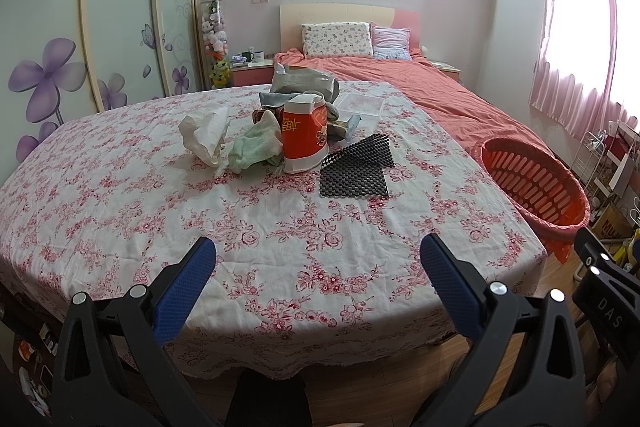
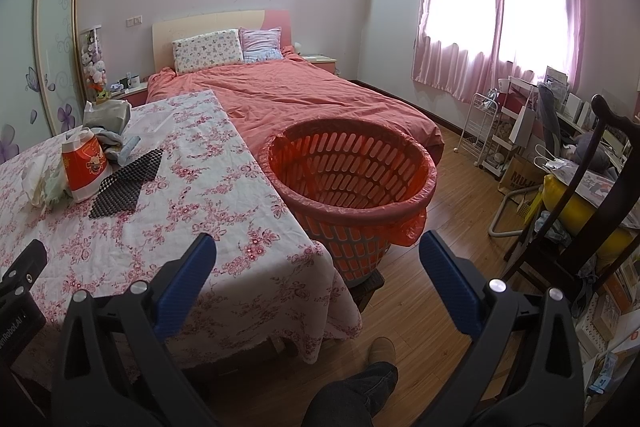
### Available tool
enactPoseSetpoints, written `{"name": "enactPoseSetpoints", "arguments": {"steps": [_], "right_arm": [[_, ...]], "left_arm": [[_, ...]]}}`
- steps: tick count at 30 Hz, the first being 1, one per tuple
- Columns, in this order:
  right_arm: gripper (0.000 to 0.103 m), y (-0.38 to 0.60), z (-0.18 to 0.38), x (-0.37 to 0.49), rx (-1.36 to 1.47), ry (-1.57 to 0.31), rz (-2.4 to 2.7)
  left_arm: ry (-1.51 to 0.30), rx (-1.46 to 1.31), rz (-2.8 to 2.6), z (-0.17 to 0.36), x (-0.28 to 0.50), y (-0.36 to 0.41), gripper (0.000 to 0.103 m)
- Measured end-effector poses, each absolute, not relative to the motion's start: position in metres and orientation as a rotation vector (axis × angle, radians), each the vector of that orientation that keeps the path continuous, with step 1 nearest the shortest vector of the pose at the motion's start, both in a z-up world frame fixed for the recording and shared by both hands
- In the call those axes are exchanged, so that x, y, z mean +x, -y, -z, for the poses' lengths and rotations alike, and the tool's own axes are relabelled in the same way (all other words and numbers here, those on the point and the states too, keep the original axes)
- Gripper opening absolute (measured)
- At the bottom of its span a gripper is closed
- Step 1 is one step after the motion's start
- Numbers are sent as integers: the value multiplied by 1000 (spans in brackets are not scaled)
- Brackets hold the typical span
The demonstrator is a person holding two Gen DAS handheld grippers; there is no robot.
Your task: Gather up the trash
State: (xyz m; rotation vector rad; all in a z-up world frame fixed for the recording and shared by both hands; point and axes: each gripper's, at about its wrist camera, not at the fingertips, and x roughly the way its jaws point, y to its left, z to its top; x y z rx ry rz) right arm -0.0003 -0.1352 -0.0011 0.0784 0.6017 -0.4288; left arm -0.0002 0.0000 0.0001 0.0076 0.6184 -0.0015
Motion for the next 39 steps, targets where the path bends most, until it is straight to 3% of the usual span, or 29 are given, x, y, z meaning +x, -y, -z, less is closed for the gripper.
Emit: {"name": "enactPoseSetpoints", "arguments": {"steps": [17, 33, 39], "right_arm": [[99, 134, 3, 6, 78, -605, 429], [99, 82, 12, 82, 56, -636, 253], [89, 50, 12, 127, 54, -634, 135]], "left_arm": [[-626, 6, -1, 2, 4, -3, 101], [-688, -86, -59, 16, 47, -75, 101], [-699, -93, -98, 17, 68, -105, 101]]}}
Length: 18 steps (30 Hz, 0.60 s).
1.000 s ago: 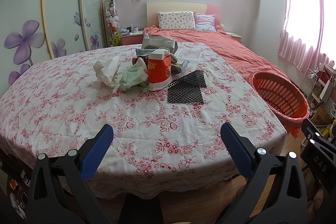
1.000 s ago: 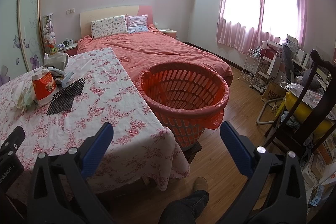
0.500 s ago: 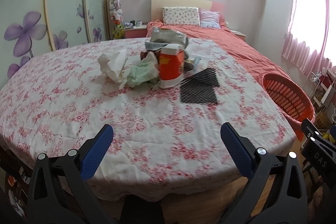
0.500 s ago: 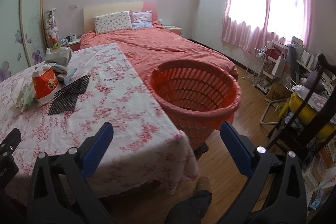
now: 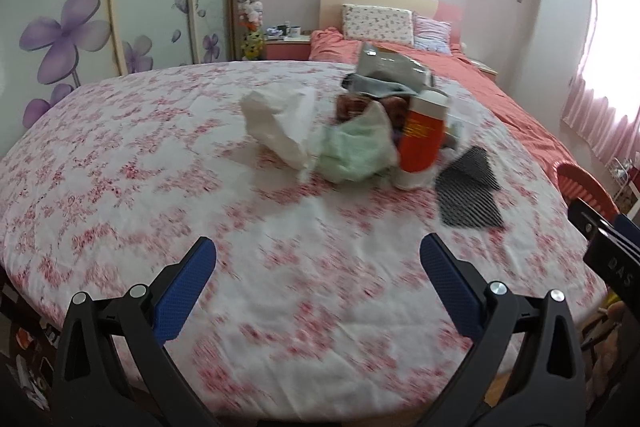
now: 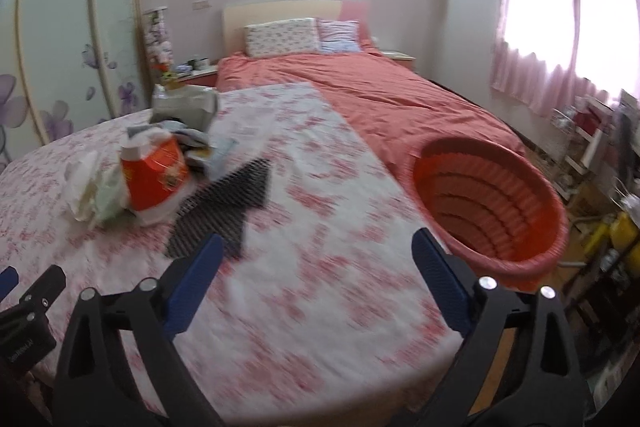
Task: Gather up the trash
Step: 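Grasp the black mesh pad with the right tool while the left tool approaches the paper cup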
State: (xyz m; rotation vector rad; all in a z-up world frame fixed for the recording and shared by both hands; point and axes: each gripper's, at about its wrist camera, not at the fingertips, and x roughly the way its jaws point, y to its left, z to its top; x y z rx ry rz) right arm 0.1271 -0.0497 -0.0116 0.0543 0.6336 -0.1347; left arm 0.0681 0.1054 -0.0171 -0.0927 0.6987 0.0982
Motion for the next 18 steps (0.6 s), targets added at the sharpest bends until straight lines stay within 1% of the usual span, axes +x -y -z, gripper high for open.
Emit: {"name": "enactPoseSetpoints", "arguments": {"steps": [4, 8, 10, 13, 18], "right_arm": [[73, 34, 20, 161, 76, -690, 64], [64, 19, 32, 197, 111, -750, 2], [57, 14, 40, 211, 125, -785, -11], [52, 7, 49, 229, 154, -834, -28], [52, -7, 53, 243, 138, -837, -42]], "left_arm": [[-710, -118, -111, 18, 81, -123, 101], [-706, -132, -119, 18, 88, -134, 101], [-704, -131, -121, 19, 91, -137, 101], [-708, -126, -122, 20, 95, -142, 101], [-721, -143, -109, 24, 104, -148, 101]]}}
